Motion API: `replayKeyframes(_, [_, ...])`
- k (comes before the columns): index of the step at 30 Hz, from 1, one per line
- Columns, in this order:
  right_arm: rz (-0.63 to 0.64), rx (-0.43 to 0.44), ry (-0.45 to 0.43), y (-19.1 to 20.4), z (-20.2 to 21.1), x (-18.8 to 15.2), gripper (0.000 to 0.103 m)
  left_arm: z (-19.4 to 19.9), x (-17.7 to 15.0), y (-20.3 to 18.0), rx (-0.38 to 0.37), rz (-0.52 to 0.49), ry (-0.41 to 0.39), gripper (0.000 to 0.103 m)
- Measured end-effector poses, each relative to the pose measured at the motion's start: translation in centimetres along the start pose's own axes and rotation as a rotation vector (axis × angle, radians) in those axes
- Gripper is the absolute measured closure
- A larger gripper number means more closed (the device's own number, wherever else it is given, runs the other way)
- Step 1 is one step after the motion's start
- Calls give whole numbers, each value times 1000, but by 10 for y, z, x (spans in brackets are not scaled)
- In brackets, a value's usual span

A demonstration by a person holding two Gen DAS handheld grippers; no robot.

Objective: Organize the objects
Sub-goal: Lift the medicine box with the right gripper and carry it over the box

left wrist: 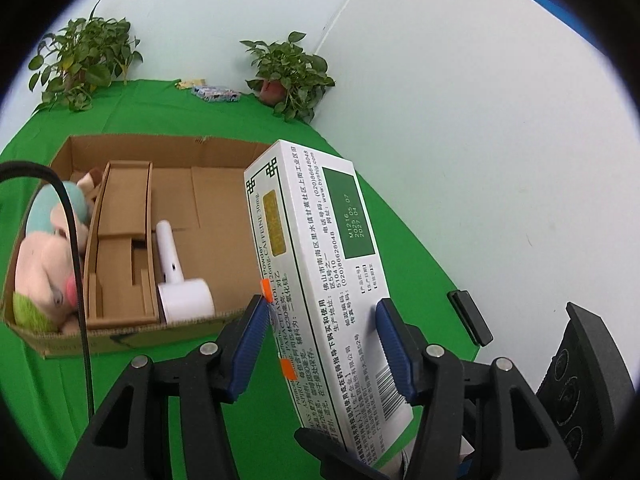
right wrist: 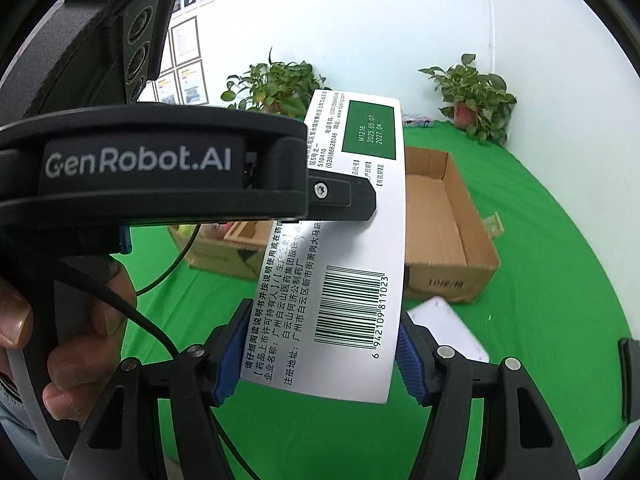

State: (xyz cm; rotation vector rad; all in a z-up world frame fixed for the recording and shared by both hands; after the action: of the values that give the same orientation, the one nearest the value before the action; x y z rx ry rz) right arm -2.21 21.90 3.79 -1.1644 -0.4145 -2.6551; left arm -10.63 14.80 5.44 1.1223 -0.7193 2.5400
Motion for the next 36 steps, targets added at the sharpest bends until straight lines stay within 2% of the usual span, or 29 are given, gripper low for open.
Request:
replayKeyframes(9, [-28, 32, 9, -9, -31, 54, 41, -24, 44, 22, 2, 10, 15, 49])
replayKeyframes(16, [-57, 58, 71, -19, -84, 91, 41, -59, 66, 56, 11, 43, 72, 49])
replayKeyframes(24, [-82, 80, 172, -22, -138, 92, 41, -111, 66, 98, 10, 114, 163, 49])
replayKeyframes(28, [-105, 92, 237, -31, -169, 82, 41, -140, 54, 114, 7, 159, 226, 49])
replayKeyframes(36, [-139, 103, 352, -43, -204, 53, 41, -184, 34, 132, 15, 204, 335, 49])
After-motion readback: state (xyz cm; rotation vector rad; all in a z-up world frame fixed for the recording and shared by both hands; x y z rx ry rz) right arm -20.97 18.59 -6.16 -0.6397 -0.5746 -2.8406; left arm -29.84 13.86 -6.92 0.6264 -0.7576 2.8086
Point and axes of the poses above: each gripper's, at about its wrist camera, not at the fingertips, and z roughly against the way its jaws point, y to its left, x to its top, the point moved 7 cm from there along -z, roughly the way its jaws point, and after that the axes turned 9 degrees about -z, right-handed, at the moved point
